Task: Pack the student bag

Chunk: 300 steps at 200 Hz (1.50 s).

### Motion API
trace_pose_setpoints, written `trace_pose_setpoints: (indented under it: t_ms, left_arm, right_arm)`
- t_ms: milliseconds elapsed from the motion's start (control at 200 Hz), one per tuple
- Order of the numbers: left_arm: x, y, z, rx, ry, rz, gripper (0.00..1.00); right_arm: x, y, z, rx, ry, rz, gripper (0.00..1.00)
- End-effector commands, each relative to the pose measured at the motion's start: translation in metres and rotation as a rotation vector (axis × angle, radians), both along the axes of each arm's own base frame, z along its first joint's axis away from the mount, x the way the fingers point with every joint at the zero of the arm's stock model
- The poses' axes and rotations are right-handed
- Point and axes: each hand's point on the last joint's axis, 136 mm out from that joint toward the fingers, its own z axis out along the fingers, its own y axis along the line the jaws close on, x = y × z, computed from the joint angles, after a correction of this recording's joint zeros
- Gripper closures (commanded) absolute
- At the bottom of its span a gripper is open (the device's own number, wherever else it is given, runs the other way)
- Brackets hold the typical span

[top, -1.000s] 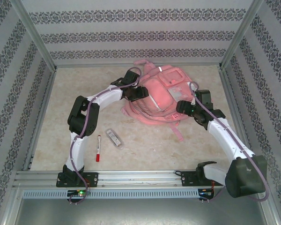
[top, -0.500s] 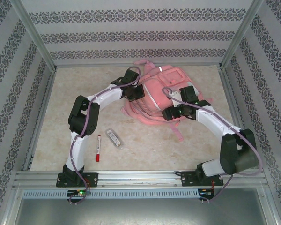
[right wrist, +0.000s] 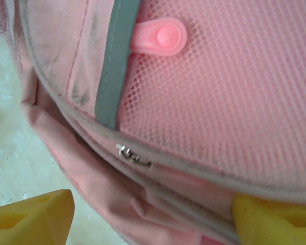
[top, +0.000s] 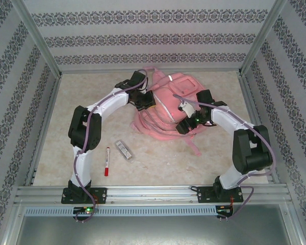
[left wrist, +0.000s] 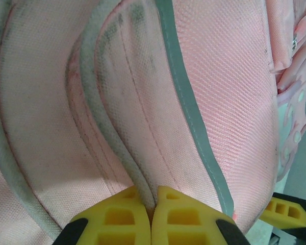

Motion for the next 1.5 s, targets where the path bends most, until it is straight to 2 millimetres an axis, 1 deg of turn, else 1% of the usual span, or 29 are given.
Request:
trace_pose_setpoints:
  t_ms: [0, 120, 175, 265, 340, 410, 465, 580, 715, 819, 929, 1124, 1239, 1309, 1374, 1429, 1494]
  left_arm:
    - [-0.027, -0.008, 0.024, -0.074, 0.07, -0.055, 1.0]
    - [-0.028, -0.009, 0.023, -0.079, 0.08, -0.059, 1.0]
    - [-0.027, -0.01, 0.023, -0.089, 0.082, -0.056, 1.0]
    - [-0.027, -0.01, 0.023, -0.1, 0.085, -0.045, 1.0]
    - [-0.028, -0.011, 0.025, -0.107, 0.083, -0.04, 1.0]
    - [-0.028, -0.012, 0.027, -0.125, 0.086, -0.034, 1.0]
    - [-0.028, -0.013, 0.027, -0.142, 0.089, -0.023, 1.0]
    - [-0.026, -0.009, 0.027, -0.172, 0.105, 0.03, 1.0]
    - [-0.021, -0.008, 0.039, -0.258, 0.107, 0.11, 1.0]
    - [-0.019, -0.009, 0.049, -0.325, 0.108, 0.173, 1.0]
    - [-0.017, -0.006, 0.053, -0.352, 0.107, 0.215, 1.0]
    - [-0.019, 0.003, 0.047, -0.389, 0.119, 0.298, 1.0]
    - [-0.02, 0.006, 0.043, -0.396, 0.122, 0.321, 1.0]
    - [-0.021, 0.006, 0.041, -0.406, 0.13, 0.329, 1.0]
    - [-0.022, 0.006, 0.039, -0.414, 0.132, 0.337, 1.0]
    - [-0.023, 0.006, 0.037, -0.414, 0.134, 0.338, 1.0]
    - [-0.024, 0.006, 0.036, -0.414, 0.138, 0.336, 1.0]
  right_arm:
    - [0.013, 0.005, 0.0, -0.001, -0.06, 0.067, 0.19]
    - [0.002, 0.016, -0.004, -0.029, -0.112, 0.174, 0.19]
    - [-0.001, 0.021, -0.004, -0.024, -0.12, 0.199, 0.22]
    - [-0.001, 0.026, -0.006, -0.029, -0.125, 0.214, 0.32]
    - [0.001, 0.028, -0.01, -0.072, -0.15, 0.213, 0.36]
    - [0.005, 0.029, -0.014, -0.104, -0.177, 0.195, 0.45]
    - [0.004, 0.034, -0.013, -0.087, -0.2, 0.183, 0.49]
    - [-0.004, 0.043, -0.015, -0.04, -0.244, 0.199, 0.58]
    - [-0.012, 0.045, -0.02, -0.035, -0.324, 0.24, 0.58]
    - [-0.015, 0.046, -0.019, -0.039, -0.404, 0.287, 0.57]
    - [-0.017, 0.046, -0.018, -0.031, -0.417, 0.293, 0.58]
    - [-0.028, 0.051, -0.027, -0.084, -0.465, 0.341, 0.62]
    - [-0.034, 0.055, -0.028, -0.128, -0.524, 0.394, 0.69]
    - [-0.034, 0.055, -0.029, -0.187, -0.574, 0.418, 0.73]
    - [-0.031, 0.056, -0.027, -0.225, -0.646, 0.418, 0.71]
    - [-0.026, 0.056, -0.024, -0.262, -0.716, 0.407, 0.63]
    - [-0.022, 0.055, -0.023, -0.295, -0.749, 0.398, 0.63]
